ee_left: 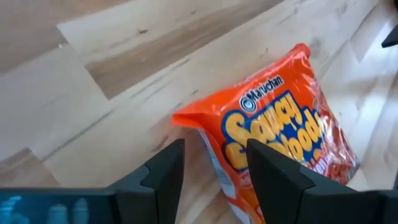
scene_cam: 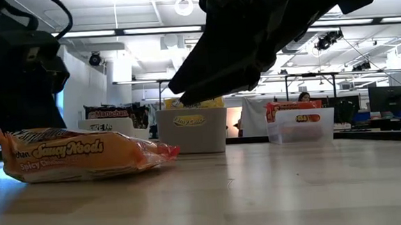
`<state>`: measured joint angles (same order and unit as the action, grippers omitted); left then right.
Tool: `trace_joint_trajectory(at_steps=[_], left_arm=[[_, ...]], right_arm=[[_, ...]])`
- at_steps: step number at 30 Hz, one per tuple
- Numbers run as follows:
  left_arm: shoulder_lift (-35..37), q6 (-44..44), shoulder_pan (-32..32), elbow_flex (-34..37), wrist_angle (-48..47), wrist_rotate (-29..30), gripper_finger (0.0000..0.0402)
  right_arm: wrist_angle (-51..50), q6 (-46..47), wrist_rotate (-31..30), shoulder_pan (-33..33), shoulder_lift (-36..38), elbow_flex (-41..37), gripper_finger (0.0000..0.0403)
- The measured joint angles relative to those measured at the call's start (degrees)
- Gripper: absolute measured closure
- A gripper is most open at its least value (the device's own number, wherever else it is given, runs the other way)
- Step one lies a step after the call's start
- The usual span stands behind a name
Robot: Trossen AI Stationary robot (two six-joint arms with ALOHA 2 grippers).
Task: Sort Maruchan noodles
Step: Put the orange noodle pack into the transparent bin
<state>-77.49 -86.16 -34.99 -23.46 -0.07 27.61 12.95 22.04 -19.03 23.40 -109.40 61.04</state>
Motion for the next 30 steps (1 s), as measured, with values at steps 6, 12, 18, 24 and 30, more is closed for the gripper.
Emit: trace_joint_trajectory(at_steps=[6, 12, 18, 24, 30], left_arm=[[0.0, 6.5, 2.8, 0.2, 0.1, -1.4, 0.0248], [-1.8, 12.8, 5.1, 0.3, 1.6, -4.6, 0.0282], [-4.0, 22.6, 6.1, 0.3, 5.0, -7.6, 0.0331], [-4.4, 34.1, 6.1, 0.3, 11.6, -7.6, 0.0395], [-4.4, 43.8, 6.1, 0.3, 18.2, -6.2, 0.0401]], right_arm=[[0.0, 0.0, 0.0, 0.0, 0.0, 0.0, 0.0187], [0.0, 0.0, 0.0, 0.0, 0.0, 0.0, 0.0187], [0.0, 0.0, 0.0, 0.0, 0.0, 0.0, 0.0187], [0.0, 5.3, 0.5, -0.8, 0.0, 0.0, 0.0187], [0.2, 14.0, 7.1, -4.9, 0.0, 0.0, 0.0187]])
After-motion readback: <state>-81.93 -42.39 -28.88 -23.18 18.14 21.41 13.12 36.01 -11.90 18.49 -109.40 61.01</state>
